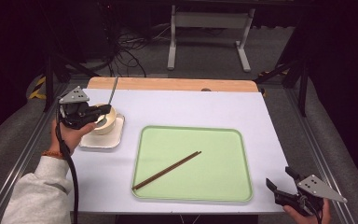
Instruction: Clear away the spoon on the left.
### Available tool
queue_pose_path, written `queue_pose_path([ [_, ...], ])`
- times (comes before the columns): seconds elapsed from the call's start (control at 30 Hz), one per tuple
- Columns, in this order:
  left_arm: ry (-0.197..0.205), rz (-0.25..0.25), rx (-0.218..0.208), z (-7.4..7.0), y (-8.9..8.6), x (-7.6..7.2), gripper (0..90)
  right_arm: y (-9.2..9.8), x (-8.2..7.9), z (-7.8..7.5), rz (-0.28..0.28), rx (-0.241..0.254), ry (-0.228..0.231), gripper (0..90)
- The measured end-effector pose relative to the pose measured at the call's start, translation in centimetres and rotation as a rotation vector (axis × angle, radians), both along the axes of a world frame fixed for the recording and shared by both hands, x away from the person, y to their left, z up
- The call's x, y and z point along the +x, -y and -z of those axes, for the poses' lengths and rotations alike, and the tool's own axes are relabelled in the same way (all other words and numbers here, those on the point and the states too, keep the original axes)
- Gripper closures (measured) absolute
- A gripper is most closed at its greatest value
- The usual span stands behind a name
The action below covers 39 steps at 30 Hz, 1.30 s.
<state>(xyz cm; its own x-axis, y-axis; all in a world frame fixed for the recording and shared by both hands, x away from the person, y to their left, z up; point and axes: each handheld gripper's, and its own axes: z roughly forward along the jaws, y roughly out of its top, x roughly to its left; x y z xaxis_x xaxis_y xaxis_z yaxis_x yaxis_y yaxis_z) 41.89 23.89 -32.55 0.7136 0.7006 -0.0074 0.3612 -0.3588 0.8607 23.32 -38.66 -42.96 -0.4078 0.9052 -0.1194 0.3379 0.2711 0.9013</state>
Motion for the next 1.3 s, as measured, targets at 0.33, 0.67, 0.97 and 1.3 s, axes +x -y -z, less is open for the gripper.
queue_pose_path([
  [0.33,-0.002,0.092,-0.045,0.7,2.6,-2.6,90.0,-0.1,-0.1,-0.1,0.002,-0.002,0.003,18.9],
  [0.67,-0.056,0.197,-0.076,3.4,5.8,-4.4,90.0,-0.1,-0.1,0.0,0.006,-0.007,0.003,18.9],
  [0.97,-0.135,0.258,-0.017,6.7,8.2,-4.6,90.0,0.0,-0.2,0.0,0.002,-0.013,0.002,18.8],
  [1.3,-0.184,0.292,0.041,8.6,10.2,-4.4,90.0,-0.2,-0.1,0.0,0.001,-0.024,-0.002,18.8],
])
